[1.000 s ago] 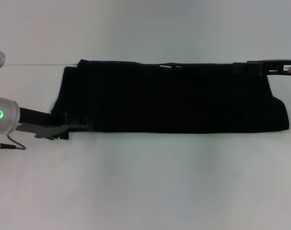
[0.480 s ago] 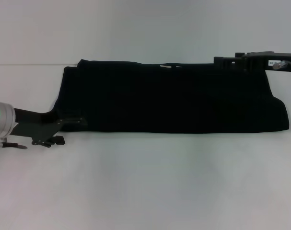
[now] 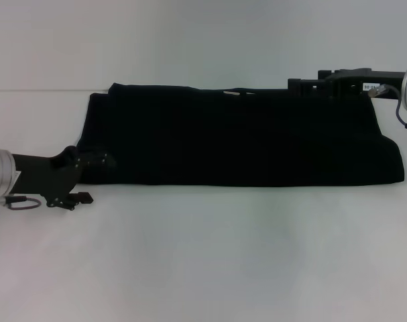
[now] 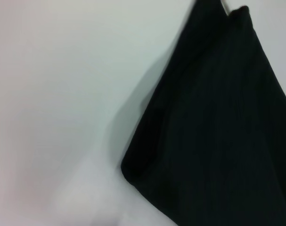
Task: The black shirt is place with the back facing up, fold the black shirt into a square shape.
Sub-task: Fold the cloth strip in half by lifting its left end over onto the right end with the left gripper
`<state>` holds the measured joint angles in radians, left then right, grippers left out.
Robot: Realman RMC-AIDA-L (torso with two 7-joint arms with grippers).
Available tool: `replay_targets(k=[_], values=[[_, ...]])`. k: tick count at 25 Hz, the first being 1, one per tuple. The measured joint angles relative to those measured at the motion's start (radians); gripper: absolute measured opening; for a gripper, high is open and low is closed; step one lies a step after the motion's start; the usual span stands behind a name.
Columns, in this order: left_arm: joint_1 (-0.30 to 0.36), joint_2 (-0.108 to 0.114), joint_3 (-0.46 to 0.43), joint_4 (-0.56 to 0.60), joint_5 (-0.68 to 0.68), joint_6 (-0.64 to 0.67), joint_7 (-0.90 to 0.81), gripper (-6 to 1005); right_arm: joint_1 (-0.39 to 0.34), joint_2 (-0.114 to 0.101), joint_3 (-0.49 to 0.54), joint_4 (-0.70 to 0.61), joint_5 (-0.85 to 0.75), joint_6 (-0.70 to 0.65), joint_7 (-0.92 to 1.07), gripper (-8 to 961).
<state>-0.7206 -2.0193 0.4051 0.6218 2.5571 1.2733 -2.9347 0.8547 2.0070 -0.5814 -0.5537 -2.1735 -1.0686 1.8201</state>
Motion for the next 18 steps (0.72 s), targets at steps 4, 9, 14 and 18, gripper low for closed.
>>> replay_targets(k=[4,9,14,18], values=[[-0.001,-0.003,-0.020,-0.018,0.000,-0.030,-0.033,949,0.004,0.005,-0.001,0.003,0.000,0.002,-0.011,918],[-0.001,-0.003,-0.053,-0.029,-0.001,-0.060,-0.041,950,0.007,0.011,-0.002,-0.001,0.000,0.002,-0.013,917],[-0.007,-0.002,-0.074,-0.051,-0.003,-0.093,-0.041,948,0.012,0.013,-0.002,-0.002,0.000,0.002,-0.019,916],[-0.007,-0.002,-0.074,-0.054,-0.003,-0.113,-0.042,946,0.018,0.014,-0.002,-0.002,0.000,0.002,-0.022,916]])
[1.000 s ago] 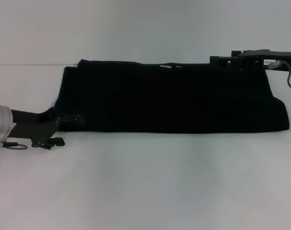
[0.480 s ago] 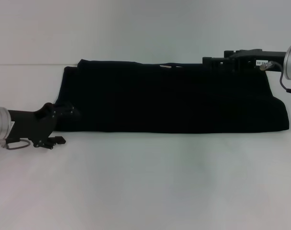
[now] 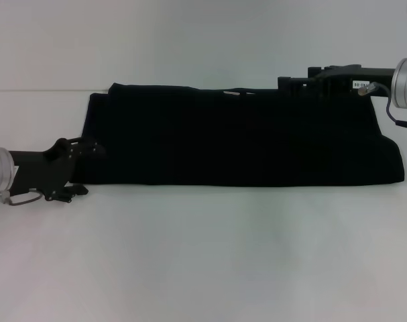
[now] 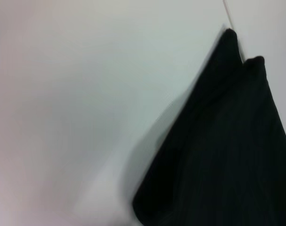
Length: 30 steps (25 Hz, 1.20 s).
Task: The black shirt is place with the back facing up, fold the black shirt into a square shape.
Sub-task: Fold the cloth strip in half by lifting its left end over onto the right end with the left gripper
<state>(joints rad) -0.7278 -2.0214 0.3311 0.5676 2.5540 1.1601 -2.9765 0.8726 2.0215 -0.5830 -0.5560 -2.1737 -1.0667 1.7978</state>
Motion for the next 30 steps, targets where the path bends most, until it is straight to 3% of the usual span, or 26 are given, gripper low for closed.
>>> replay_targets(k=[30], values=[[0.001,-0.007,0.000,-0.026,-0.010,-0.123,0.005,942,0.014,-0.001,0.000,-0.001,0.000,0.008,0.001,916]])
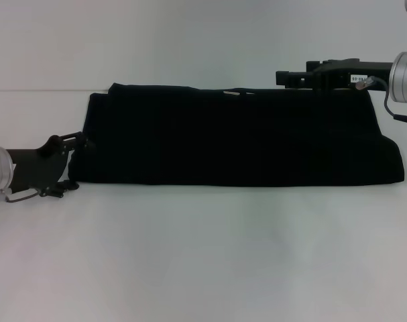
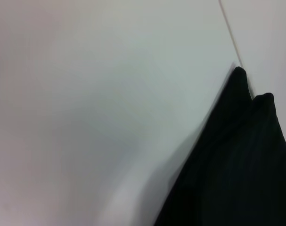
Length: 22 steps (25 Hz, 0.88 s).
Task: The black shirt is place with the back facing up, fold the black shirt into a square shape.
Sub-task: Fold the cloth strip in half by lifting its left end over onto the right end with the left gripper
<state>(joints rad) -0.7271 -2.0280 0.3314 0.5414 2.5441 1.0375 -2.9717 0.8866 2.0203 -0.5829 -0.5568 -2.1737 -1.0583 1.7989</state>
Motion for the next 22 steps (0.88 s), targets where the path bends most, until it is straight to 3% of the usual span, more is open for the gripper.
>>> replay_targets(k=[22], values=[[-0.015,0.000,0.008,-0.008,-0.002,-0.028,0.019,939,0.006,0.001,0.000,-0.006,0.000,0.000,-0.001,916]])
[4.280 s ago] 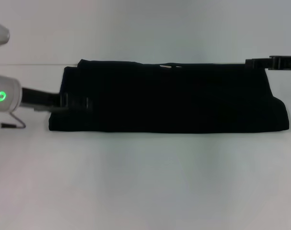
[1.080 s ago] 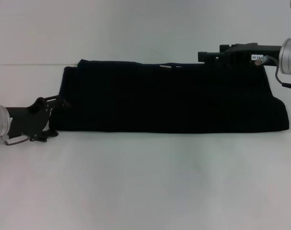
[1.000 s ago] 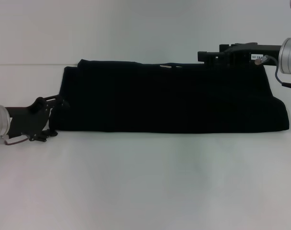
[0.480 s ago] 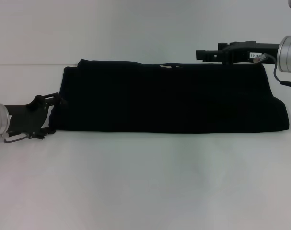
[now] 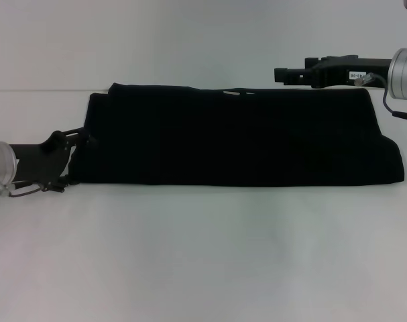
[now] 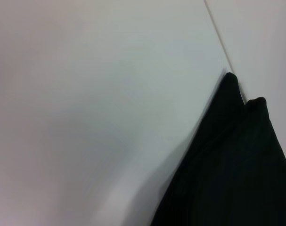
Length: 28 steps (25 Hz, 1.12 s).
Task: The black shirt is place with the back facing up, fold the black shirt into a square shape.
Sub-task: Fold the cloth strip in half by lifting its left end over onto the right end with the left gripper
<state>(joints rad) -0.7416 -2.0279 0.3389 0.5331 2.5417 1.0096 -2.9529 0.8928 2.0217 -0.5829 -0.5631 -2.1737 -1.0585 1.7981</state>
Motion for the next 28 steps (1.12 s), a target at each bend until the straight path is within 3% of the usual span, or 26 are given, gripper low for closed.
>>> replay_targets(k=[10,20,28], values=[[0.020,-0.001,0.000,0.036,0.006,0.024,0.025,937,0.000,0.000,0.000,-0.004,0.000,0.000,0.004,916],[0.039,0.006,-0.006,0.122,0.000,0.179,0.052,934,0.003,0.000,0.000,-0.004,0.003,0.000,0.009,915],[0.045,0.008,-0.004,0.124,-0.020,0.233,0.071,933,0.009,0.000,0.002,-0.004,0.003,0.000,0.009,915]])
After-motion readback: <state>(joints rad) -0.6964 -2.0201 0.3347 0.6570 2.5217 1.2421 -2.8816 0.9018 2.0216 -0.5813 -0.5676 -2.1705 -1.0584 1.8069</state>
